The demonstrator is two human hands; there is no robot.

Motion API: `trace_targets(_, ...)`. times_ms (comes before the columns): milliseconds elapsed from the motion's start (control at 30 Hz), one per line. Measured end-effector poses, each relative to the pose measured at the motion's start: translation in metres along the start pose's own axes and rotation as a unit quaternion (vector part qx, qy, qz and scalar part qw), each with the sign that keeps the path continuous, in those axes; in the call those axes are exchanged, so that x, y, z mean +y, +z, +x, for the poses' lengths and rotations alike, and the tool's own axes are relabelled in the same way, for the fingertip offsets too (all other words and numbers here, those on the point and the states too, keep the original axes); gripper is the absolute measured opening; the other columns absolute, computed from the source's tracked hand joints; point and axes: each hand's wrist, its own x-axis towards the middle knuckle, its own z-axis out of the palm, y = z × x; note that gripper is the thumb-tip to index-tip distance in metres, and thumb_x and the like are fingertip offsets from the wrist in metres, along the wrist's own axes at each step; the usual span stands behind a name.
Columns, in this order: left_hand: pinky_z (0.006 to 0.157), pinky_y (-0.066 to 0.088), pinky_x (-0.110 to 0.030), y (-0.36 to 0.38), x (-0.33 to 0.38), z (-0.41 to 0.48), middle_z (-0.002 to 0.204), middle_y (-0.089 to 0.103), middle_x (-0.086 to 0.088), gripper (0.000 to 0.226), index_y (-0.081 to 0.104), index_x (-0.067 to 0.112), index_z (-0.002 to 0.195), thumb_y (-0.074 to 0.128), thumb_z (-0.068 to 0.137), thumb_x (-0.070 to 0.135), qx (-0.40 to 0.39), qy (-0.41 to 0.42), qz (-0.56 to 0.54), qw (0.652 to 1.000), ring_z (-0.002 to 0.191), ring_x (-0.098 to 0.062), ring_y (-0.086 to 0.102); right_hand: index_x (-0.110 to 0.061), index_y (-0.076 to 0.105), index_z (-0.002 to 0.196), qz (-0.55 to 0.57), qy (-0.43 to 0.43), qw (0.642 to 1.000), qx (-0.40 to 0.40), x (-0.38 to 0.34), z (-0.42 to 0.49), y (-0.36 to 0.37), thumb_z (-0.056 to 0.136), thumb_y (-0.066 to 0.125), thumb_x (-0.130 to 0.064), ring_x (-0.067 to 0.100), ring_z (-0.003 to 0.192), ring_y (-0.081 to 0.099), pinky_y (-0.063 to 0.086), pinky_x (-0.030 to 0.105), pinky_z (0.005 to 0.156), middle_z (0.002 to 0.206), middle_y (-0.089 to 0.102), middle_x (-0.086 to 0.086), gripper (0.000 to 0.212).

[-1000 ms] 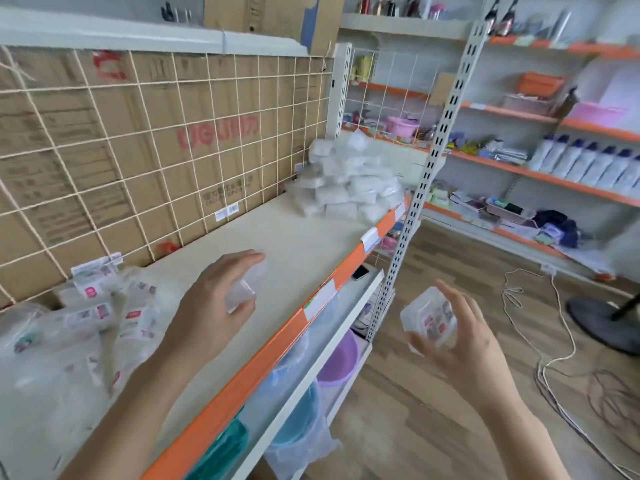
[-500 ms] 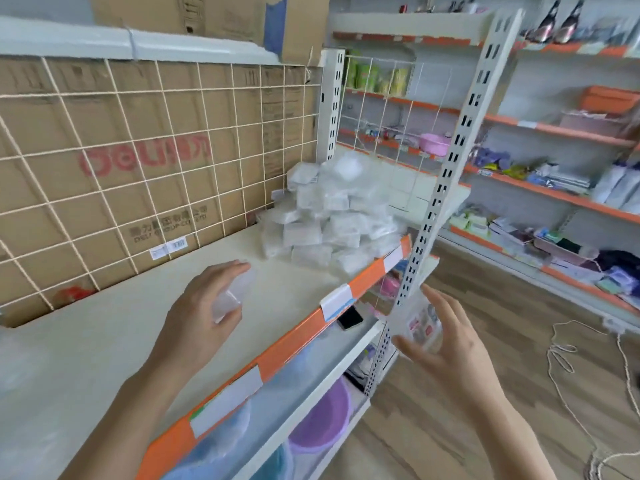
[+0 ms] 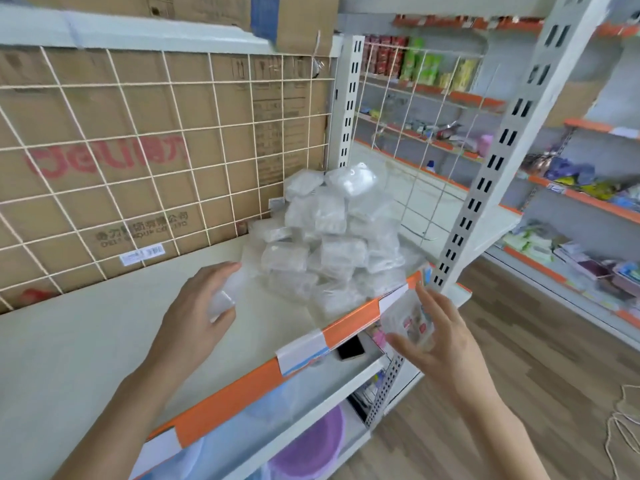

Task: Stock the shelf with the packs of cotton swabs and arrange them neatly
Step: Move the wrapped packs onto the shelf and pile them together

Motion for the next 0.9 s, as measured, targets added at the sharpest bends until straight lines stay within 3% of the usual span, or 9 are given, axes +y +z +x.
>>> trace_targets(133, 0.091, 0.032, -0.018, 0.01, -0.007, 0.034, 0.123, 0.045, 0.025, 0.058, 0.053, 0.021, 0.129, 0.066, 0.079, -0.005, 0.014, -0.009, 0.003, 1.0, 0.114, -0.01, 0.047, -0.023, 0.03, 0.146, 0.006, -0.008, 1.0, -0.017, 0.002, 0.04, 0.004, 0.074, 0.075, -0.041, 0.011, 0.133, 0.036, 0.029, 0.015, 0.089, 0.142, 0.034, -0.013, 0.087)
trace_targets(267, 0.091, 0.032, -0.016, 0.027, -0.009, 0.081, 0.128, 0.052, 0.014, 0.048, 0.053, 0.023, 0.13, 0.066, 0.085, 0.01, 0.018, -0.024, -0.008, 1.0, 0.116, -0.009, 0.048, -0.02, 0.029, 0.146, 0.007, -0.025, 0.999, -0.021, 0.002, 0.09, 0.004, 0.075, 0.074, -0.04, 0.01, 0.132, 0.037, 0.03, 0.016, 0.093, 0.145, 0.034, -0.012, 0.087)
trace_targets(400, 0.084, 0.023, 0.006, 0.042, -0.021, 0.131, 0.125, 0.05, 0.018, 0.043, 0.054, 0.025, 0.128, 0.066, 0.087, 0.025, 0.008, -0.015, -0.028, 0.999, 0.108, 0.009, 0.041, -0.017, 0.03, 0.146, -0.004, -0.05, 0.999, -0.001, -0.005, 0.147, 0.008, 0.075, 0.074, -0.04, 0.009, 0.132, 0.037, 0.029, 0.014, 0.097, 0.147, 0.034, -0.008, 0.086)
trace_targets(500, 0.089, 0.023, 0.004, 0.054, -0.037, 0.16, 0.128, 0.051, 0.014, 0.047, 0.055, 0.023, 0.128, 0.065, 0.084, 0.037, -0.025, -0.029, -0.048, 0.998, 0.115, -0.001, 0.046, -0.016, 0.033, 0.145, -0.012, -0.081, 0.997, 0.006, -0.018, 0.189, 0.015, 0.073, 0.076, -0.04, 0.003, 0.124, 0.041, 0.026, 0.006, 0.093, 0.146, 0.036, -0.008, 0.087)
trace_targets(600, 0.098, 0.038, -0.022, 0.073, -0.057, 0.182, 0.123, 0.054, 0.011, 0.067, 0.056, 0.025, 0.124, 0.05, 0.074, 0.07, -0.057, -0.013, -0.053, 0.997, 0.112, -0.008, 0.052, -0.014, 0.036, 0.144, -0.012, -0.119, 0.993, 0.002, -0.034, 0.232, 0.025, 0.072, 0.078, -0.04, 0.006, 0.123, 0.042, 0.024, 0.003, 0.093, 0.144, 0.039, -0.004, 0.087)
trace_targets(667, 0.097, 0.042, -0.034, 0.087, -0.068, 0.19, 0.12, 0.054, 0.009, 0.076, 0.056, 0.024, 0.124, 0.039, 0.076, 0.08, -0.073, -0.002, -0.042, 0.996, 0.112, -0.014, 0.053, -0.015, 0.033, 0.145, -0.017, -0.143, 0.99, -0.008, -0.046, 0.259, 0.034, 0.073, 0.076, -0.041, 0.006, 0.124, 0.04, 0.021, -0.001, 0.092, 0.145, 0.037, -0.004, 0.088)
trace_targets(733, 0.1, 0.037, -0.028, 0.096, -0.073, 0.196, 0.123, 0.054, 0.006, 0.082, 0.058, 0.017, 0.125, 0.03, 0.08, 0.08, -0.084, 0.013, -0.041, 0.996, 0.114, -0.013, 0.051, -0.017, 0.03, 0.146, -0.035, -0.157, 0.987, -0.023, -0.056, 0.283, 0.045, 0.074, 0.075, -0.042, 0.007, 0.126, 0.038, 0.02, 0.002, 0.09, 0.146, 0.034, -0.006, 0.088)
trace_targets(833, 0.099, 0.024, -0.006, 0.101, -0.069, 0.205, 0.126, 0.051, 0.007, 0.085, 0.057, 0.012, 0.126, 0.02, 0.086, 0.076, -0.087, 0.032, -0.062, 0.994, 0.118, -0.002, 0.043, -0.02, 0.029, 0.146, -0.065, -0.159, 0.983, -0.064, -0.064, 0.31, 0.065, 0.077, 0.072, -0.044, 0.01, 0.128, 0.038, 0.022, 0.006, 0.09, 0.148, 0.032, -0.007, 0.085)
trace_targets(900, 0.103, 0.02, -0.006, 0.105, -0.07, 0.211, 0.133, 0.046, 0.008, 0.08, 0.051, 0.013, 0.132, 0.021, 0.086, 0.072, -0.081, 0.015, -0.085, 0.993, 0.124, 0.002, 0.036, -0.02, 0.033, 0.145, -0.077, -0.152, 0.98, -0.099, -0.065, 0.323, 0.076, 0.081, 0.068, -0.043, 0.011, 0.129, 0.038, 0.028, 0.013, 0.096, 0.15, 0.032, -0.007, 0.077)
